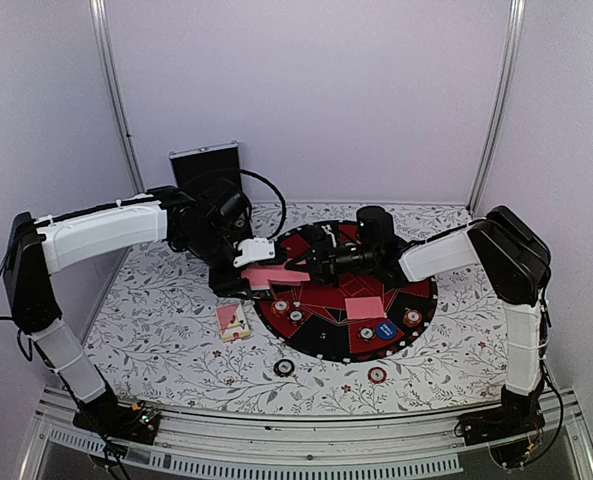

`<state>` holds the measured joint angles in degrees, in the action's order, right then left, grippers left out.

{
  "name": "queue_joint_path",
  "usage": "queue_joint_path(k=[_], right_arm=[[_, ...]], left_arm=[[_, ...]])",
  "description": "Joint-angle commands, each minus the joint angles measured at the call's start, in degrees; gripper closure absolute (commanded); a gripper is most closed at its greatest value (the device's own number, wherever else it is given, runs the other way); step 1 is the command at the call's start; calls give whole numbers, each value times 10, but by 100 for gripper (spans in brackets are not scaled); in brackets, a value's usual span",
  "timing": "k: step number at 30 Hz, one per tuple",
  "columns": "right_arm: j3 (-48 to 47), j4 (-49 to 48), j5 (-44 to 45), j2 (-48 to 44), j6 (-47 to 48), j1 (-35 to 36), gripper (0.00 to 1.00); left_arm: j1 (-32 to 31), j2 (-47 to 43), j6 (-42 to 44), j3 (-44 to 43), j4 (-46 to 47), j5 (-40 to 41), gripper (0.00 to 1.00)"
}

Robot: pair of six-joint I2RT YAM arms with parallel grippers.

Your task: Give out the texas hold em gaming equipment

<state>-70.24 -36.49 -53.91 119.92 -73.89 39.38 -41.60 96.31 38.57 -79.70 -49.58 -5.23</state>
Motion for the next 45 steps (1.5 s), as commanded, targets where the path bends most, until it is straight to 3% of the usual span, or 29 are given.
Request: queue_joint_path(k=[1,11,31,37,45], right_arm=[[12,16,-8,-26,18,-24,82],[-29,31,-11,32,35,-59,85],[-255,59,41,253,36,-68,87],[-280,139,79,262,86,-68,71],[-242,248,161,182,193,-67,45]], left_arm=[[3,-24,7,5,18,3,100],[4,-30,9,4,11,3,100],[4,-31,6,-2,-3,-3,100],[4,-31,5,1,-3,-6,100],[4,-30,4,4,-3,-10,100]])
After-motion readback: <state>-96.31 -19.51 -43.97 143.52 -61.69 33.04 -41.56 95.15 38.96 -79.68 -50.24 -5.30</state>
